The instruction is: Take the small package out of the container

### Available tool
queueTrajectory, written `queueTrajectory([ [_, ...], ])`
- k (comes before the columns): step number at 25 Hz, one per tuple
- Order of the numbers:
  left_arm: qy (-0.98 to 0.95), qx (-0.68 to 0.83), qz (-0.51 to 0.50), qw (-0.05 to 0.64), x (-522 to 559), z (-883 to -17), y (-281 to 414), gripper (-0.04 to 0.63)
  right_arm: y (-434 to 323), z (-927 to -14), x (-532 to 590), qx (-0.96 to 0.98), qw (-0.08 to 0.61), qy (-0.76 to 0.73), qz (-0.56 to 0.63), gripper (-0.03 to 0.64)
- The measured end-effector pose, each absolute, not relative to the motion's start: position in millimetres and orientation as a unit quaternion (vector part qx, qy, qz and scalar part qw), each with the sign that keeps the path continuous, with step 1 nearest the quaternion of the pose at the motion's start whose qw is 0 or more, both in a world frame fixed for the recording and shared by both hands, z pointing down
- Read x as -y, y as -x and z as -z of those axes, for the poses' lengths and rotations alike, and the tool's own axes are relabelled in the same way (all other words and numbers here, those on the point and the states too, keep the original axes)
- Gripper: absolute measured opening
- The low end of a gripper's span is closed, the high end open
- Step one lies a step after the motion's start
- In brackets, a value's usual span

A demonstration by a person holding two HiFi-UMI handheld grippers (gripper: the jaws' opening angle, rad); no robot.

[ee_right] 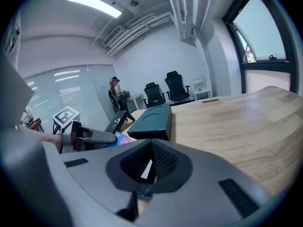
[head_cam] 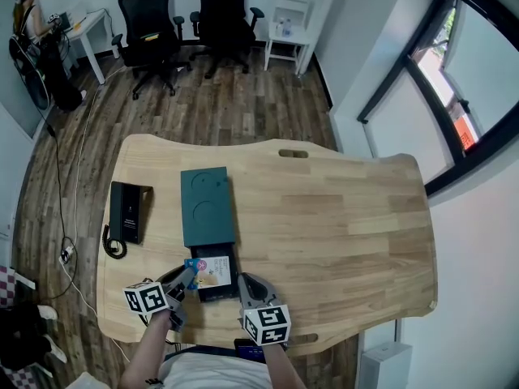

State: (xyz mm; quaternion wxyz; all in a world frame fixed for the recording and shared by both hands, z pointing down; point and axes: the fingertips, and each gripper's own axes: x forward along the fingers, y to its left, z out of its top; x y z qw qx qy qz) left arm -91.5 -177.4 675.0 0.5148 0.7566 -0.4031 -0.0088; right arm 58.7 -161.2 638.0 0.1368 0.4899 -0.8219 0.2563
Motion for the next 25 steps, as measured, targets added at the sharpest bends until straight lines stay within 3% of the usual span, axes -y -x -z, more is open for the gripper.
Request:
queueTrajectory([
  [25,-0.778,0.399,0.075,0.480,179,-615,95,0.098,-73,-595,153,0.826,0.127,-0.509,-0.207,0.003],
])
